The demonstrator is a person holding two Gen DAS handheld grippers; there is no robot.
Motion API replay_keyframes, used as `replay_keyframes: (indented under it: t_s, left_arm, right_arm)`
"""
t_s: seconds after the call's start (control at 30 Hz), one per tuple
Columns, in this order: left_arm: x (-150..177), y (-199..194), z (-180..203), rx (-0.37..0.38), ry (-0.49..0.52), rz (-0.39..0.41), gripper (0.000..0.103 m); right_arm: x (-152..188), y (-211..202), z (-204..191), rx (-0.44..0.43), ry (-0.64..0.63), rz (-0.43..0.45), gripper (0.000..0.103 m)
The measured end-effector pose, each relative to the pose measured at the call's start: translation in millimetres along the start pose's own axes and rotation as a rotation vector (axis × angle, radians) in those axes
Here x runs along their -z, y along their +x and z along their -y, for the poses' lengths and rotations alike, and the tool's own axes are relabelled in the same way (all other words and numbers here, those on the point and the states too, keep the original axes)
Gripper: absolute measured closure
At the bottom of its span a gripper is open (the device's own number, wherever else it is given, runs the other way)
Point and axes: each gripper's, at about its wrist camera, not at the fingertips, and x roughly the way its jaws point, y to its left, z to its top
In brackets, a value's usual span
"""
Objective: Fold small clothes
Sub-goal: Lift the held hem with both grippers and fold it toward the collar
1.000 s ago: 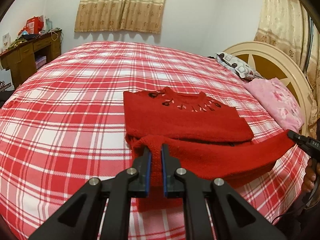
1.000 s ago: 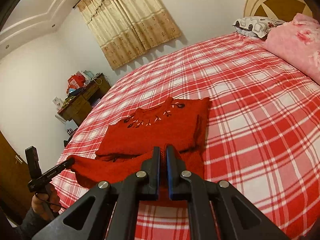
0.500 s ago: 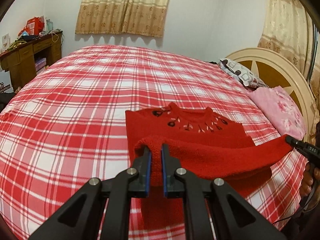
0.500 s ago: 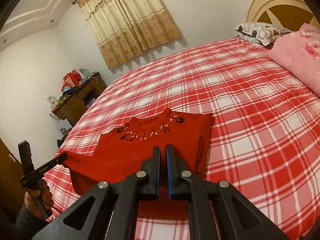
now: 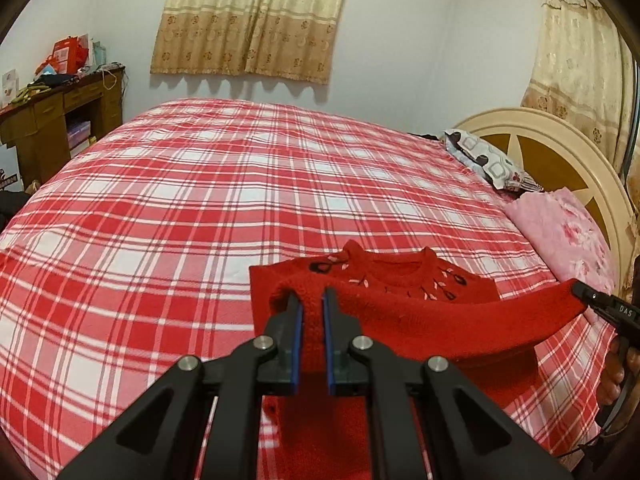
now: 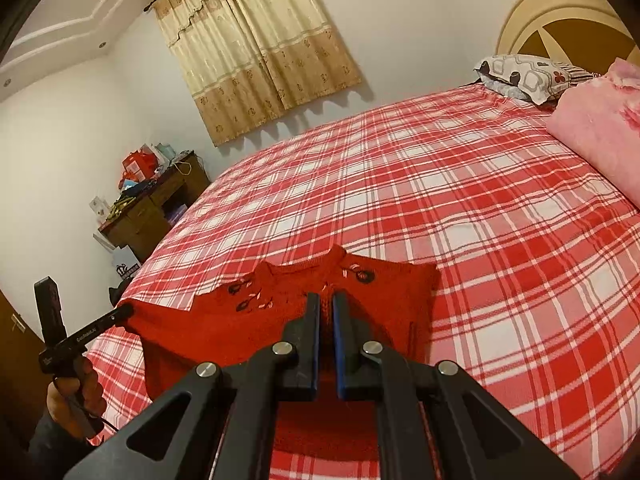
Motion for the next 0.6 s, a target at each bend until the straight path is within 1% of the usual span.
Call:
replay_keyframes:
  t_s: [0.47,0.6]
  left_arm:
    - [-16.1,50.7,3.9,-0.009,0.001,-0.040,0.094]
    - [-14.3,72.4,-0.5,-0.023,-0.007,-0.073,0.094]
  right_arm:
    - [-17.4,31.9,14.9,0.054,0.025,-0.012,0.098]
    - [-20.9,50.5,23.3,0.073,0.034,-0.033,0.098]
